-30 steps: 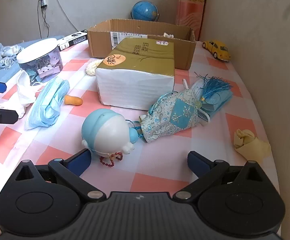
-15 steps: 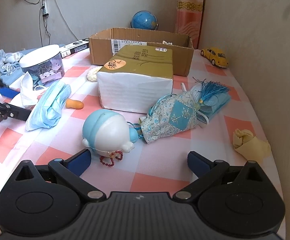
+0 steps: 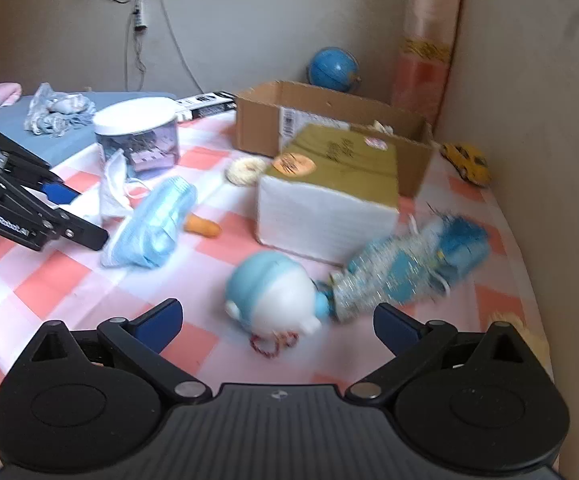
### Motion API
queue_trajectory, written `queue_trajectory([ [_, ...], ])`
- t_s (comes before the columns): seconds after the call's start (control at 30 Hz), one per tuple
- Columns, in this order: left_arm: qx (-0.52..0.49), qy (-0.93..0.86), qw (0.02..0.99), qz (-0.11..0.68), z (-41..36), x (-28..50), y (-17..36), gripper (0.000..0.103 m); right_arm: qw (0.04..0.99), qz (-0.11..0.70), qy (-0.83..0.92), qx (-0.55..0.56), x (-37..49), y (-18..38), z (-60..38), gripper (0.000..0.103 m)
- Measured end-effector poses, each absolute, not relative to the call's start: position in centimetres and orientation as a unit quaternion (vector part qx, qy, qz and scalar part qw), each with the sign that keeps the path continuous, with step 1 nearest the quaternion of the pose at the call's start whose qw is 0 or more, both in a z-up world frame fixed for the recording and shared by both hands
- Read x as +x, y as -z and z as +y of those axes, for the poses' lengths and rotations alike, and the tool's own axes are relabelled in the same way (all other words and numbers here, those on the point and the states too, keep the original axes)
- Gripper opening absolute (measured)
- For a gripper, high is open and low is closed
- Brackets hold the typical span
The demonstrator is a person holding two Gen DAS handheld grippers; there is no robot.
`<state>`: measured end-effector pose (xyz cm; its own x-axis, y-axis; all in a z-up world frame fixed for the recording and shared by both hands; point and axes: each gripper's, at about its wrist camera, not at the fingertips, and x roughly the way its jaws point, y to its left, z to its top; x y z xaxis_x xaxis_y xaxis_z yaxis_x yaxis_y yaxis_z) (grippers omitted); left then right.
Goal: Organize soft objects
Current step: 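Grasp the doll with the right tool while the left tool grasps the white sock, then lift the doll with the right tool while the left tool drops the sock into the box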
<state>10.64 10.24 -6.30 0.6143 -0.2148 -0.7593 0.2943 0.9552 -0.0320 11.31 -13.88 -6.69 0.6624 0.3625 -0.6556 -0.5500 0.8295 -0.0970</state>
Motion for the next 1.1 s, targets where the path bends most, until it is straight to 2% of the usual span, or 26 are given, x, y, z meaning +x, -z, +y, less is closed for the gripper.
queue_trajectory([
  [0.1,0.049,0.142,0.897,0.415,10.2,10.6,6.3,0.043,0.896,0.326,-0.264,-0.149,11.8,6.7,-13.2,0.097],
  [0.17,0.051,0.142,0.897,0.415,10.2,10.6,6.3,0.043,0.894,0.327,-0.264,-0.154,12.2,6.7,-12.8,0.087],
  [0.3,0.052,0.141,0.898,0.414,10.4,10.7,6.3,0.043,0.893,0.326,-0.264,-0.164,12.2,6.7,-12.4,0.08],
  [0.47,0.055,0.143,0.897,0.415,10.4,11.1,6.3,0.043,0.888,0.339,-0.254,-0.179,12.4,6.8,-12.1,0.06],
  [0.6,0.057,0.146,0.896,0.416,10.4,11.1,6.1,0.035,0.886,0.348,-0.253,-0.173,12.5,6.7,-12.3,0.059],
  [1.1,0.057,0.152,0.899,0.407,10.6,9.4,2.9,0.034,0.875,0.36,-0.285,-0.153,11.5,4.1,-13.7,0.059],
])
